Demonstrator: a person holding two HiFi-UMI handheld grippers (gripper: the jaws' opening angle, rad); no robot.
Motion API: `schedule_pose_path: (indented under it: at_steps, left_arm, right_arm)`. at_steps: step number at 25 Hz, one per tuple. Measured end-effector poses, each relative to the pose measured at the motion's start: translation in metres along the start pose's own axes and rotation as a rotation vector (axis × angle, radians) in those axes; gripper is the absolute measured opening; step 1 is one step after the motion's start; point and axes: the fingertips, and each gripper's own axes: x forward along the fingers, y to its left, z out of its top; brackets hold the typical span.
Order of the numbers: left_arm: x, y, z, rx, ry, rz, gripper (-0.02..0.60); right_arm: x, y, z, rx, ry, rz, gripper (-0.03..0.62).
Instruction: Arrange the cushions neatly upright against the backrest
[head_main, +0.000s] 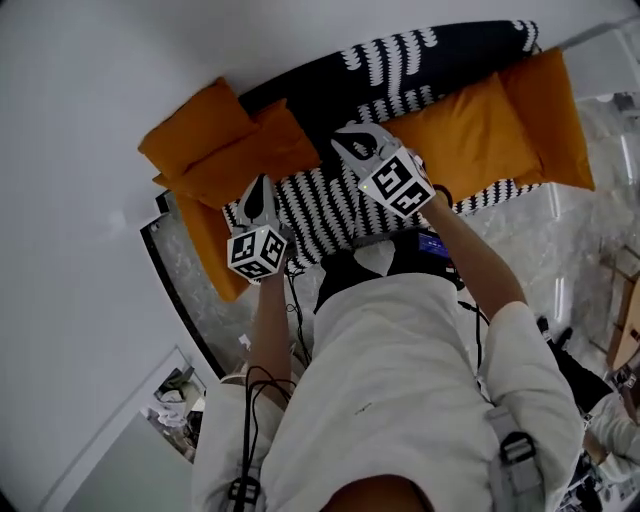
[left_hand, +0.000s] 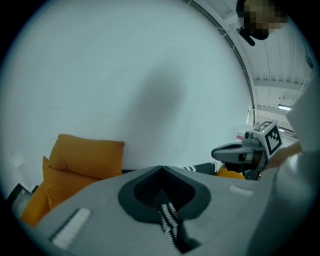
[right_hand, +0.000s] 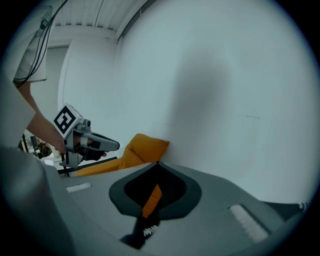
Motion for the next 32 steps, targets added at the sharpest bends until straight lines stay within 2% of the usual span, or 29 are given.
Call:
schedule_pose_path:
  at_steps: [5,9,15,20,27,32]
  left_arm:
    - [0.017,-0.073,-0.010,-0.049,-0.026,0.016,0.002]
    - [0.038,-0.130,-0.023,-0.073,-0.014,-0.025,0.002]
    - [0.067,-0.222,-0.035,0.052,0.071,-0.185,0.002]
    - [0.088,-0.285,-0.056,0.073,0.142,-0.350,0.002]
    - [0.097,-0.330,-0.078,0.103,0.206,-0.500,0.002]
    - [0.096,-0.352,-0.100,0.091,0.255,-0.555,0.002]
  right_arm:
    - [-0.064,-0.033,-0.031,-0.024,0.009,0.035,0.023]
    - [-0.112,-0.064,-0.055,0.002,0.020,0.005,0.023]
    - [-0.170,-0.100,-0.091,0.085,0.041,-0.089,0.023]
    - [-0.203,-0.114,-0.118,0.157,0.062,-0.175,0.023]
    - [-0.234,-0.113,-0.147,0.245,0.106,-0.293,0.025]
    - [-0.262,-0.103,-0.178,0.302,0.165,-0.360,0.032]
